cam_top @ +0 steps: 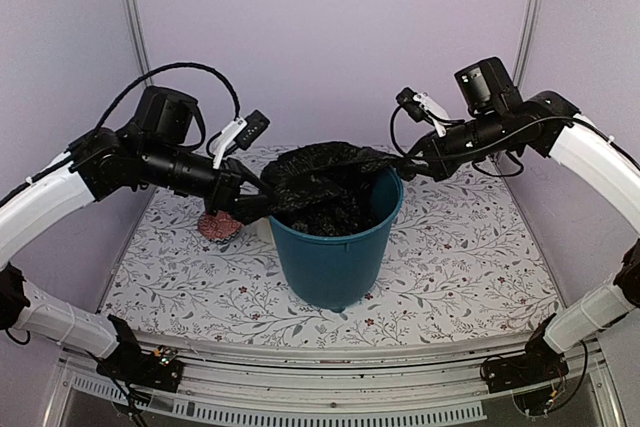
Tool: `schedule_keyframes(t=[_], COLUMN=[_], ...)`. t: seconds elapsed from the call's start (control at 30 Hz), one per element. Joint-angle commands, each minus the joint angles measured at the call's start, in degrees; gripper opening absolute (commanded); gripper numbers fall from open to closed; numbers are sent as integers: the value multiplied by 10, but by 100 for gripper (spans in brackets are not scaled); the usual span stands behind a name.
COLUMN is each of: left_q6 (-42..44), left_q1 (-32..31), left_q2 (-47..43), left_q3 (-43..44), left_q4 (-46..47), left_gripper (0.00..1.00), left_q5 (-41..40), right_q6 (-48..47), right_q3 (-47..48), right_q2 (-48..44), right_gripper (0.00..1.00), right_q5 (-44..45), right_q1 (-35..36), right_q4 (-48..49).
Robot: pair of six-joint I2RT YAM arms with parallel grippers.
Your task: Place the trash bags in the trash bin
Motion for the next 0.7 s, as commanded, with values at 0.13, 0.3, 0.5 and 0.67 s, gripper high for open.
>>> schedule_keyframes(t=[0.13,0.3,0.5,0.67], left_q6=[-37,-44,-12,-11], left_q1=[-55,-82,-69,-11], left_q2=[-41,-43,-34,-13], left_q3=[-18,-18,58,64], left_q4=[-43,-43,-47,-37], left_gripper=[0,0,22,46], left_q5=[5,-19,-111,-90], right_q6=[12,8,0,-7], right_q3=[-93,-135,-136,-139], right_q2=[-92,-110,-113,-112], right_gripper=[3,3,3,3], right_q5=[-95,-97,-80,-71], right_q1=[19,30,30,30], right_q4=[21,24,20,20])
